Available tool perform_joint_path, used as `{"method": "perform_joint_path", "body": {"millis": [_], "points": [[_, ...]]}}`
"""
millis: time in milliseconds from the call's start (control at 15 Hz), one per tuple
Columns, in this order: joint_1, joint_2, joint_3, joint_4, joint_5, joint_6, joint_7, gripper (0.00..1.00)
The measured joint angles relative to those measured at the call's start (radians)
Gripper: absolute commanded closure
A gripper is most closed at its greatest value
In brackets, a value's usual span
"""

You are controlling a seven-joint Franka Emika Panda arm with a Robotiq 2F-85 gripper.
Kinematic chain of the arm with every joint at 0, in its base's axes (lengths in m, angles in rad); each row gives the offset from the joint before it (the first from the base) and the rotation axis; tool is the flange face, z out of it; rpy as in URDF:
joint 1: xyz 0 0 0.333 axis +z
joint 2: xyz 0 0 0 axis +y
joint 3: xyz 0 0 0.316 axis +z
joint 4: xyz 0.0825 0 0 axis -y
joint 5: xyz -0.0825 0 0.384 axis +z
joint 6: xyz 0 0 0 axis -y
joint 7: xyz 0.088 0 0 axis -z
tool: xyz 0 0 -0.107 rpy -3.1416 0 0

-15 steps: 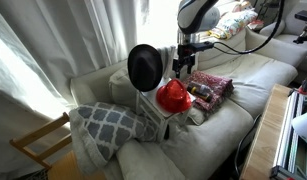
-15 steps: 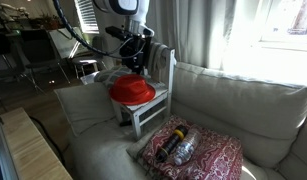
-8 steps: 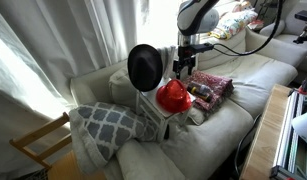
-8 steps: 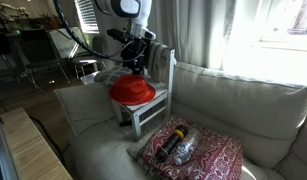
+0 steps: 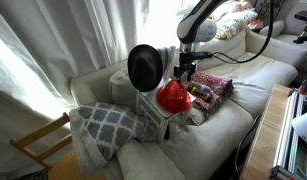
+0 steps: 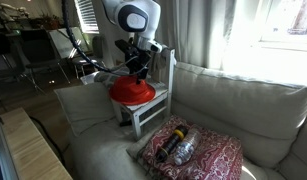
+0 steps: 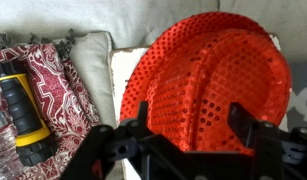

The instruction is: Hang the hats on the backrest of the wooden chair

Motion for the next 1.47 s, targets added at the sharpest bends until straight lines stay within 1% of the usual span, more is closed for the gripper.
{"method": "perform_joint_path", "body": {"millis": [133, 200, 267, 333, 400, 533, 867, 933, 1000, 1200, 1333, 1467], "points": [[-0.009, 0.022, 0.003, 0.007, 0.018, 0.041, -0.002, 0.00], [-0.013, 0.031, 0.005, 0.011, 0.024, 0.054, -0.002, 0.24], [-0.018, 0.039, 0.010, 0.013, 0.030, 0.066, -0.002, 0.27], [-0.022, 0.046, 0.015, 0.015, 0.034, 0.075, -0.002, 0.34], [-0.026, 0.052, 0.021, 0.017, 0.036, 0.081, -0.002, 0.44], [-0.030, 0.063, 0.028, 0.022, 0.039, 0.086, -0.002, 0.58], [-0.047, 0.076, 0.046, 0.036, 0.051, 0.087, -0.012, 0.97], [-0.052, 0.077, 0.049, 0.037, 0.053, 0.087, -0.019, 1.00], [-0.056, 0.078, 0.051, 0.037, 0.054, 0.087, -0.025, 1.00], [-0.075, 0.078, 0.055, 0.041, 0.055, 0.087, -0.066, 0.99], [-0.096, 0.075, 0.059, 0.046, 0.055, 0.081, -0.130, 0.98], [-0.127, 0.064, 0.066, 0.053, 0.054, 0.054, -0.222, 0.98]]}}
